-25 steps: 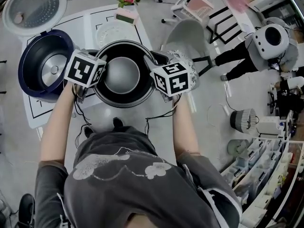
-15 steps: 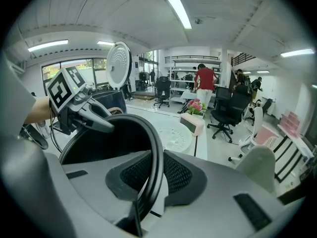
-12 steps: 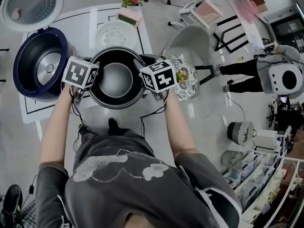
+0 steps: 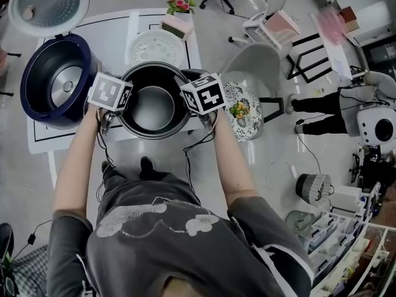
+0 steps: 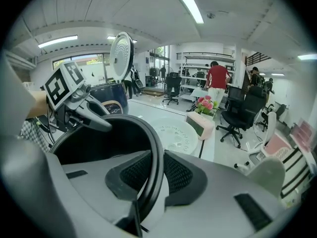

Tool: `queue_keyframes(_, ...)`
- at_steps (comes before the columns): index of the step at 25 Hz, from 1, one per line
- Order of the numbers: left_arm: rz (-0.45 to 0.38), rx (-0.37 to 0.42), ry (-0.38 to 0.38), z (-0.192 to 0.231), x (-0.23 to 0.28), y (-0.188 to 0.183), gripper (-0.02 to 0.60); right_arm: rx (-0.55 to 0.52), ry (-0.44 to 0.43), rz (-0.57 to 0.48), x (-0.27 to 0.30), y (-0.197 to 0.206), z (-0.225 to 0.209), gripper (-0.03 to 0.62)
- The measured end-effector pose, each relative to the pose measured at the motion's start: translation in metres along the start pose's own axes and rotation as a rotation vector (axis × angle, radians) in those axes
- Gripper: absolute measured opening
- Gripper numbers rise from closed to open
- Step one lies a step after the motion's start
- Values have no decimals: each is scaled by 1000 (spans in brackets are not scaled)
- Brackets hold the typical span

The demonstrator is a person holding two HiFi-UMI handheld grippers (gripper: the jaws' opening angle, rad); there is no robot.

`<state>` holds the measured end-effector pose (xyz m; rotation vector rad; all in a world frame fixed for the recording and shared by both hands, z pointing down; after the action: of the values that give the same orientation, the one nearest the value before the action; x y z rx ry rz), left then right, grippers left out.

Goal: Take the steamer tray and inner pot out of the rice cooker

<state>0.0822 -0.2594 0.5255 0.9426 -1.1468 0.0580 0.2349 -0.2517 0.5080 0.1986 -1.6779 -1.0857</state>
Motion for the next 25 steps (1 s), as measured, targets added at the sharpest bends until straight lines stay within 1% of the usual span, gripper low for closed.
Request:
queue_keyframes(2,-6,-6,-6,0,3,-1,60,-10,-5,-3,1,0,-3,97)
queue_keyframes(4,-25,2,-30,0,1,-4,67,-26,-12,-14,1,-1,-4,98)
queue_keyframes(5,-45,7,-45,0,-1,-8,95,-41,-14,-24,1,-1,-4,100)
queue_keyframes(6,-69,11,-58,0,-4,-11,138,-64,-13,-34,0,-1,-4,103)
queue_keyframes(7,-92,11,-67,-1,-7,-15,190,-91,-9,-43,0,-1,-3,132)
queue_keyframes(8,-113,11,-74,-2,-10,-19,231,-114,-3,-48,0,-1,-3,177)
queue_keyframes(10,-146,17,-93,-2,-14,-23,281,-136,9,-57,-1,-3,-2,201)
queue_keyframes(11,-163,22,-106,-1,-15,-25,303,-134,16,-68,-3,-5,-2,223)
queue_keyframes(12,-183,24,-119,0,-17,-26,327,-128,24,-82,-5,-7,-2,227)
queue_keyframes(16,-291,-4,-143,-1,-36,-34,353,-109,61,-151,-24,-21,-3,241)
queue_keyframes(18,-347,-12,-148,-5,-50,-42,359,-102,90,-212,-37,-32,-5,242)
queue_keyframes(21,-405,13,-169,-12,-69,-49,360,-96,115,-325,-56,-51,-2,241)
queue_keyframes(25,-461,49,-224,-13,-94,-47,359,-130,121,-431,-71,-74,16,241)
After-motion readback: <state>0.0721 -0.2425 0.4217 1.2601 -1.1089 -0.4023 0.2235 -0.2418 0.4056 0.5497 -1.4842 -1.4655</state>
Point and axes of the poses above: the fingertips, and each gripper's own axes: x forward along the fingers, z to its left, y out of its underside, the point moved 1 cm from there along -x, backward along the fingers
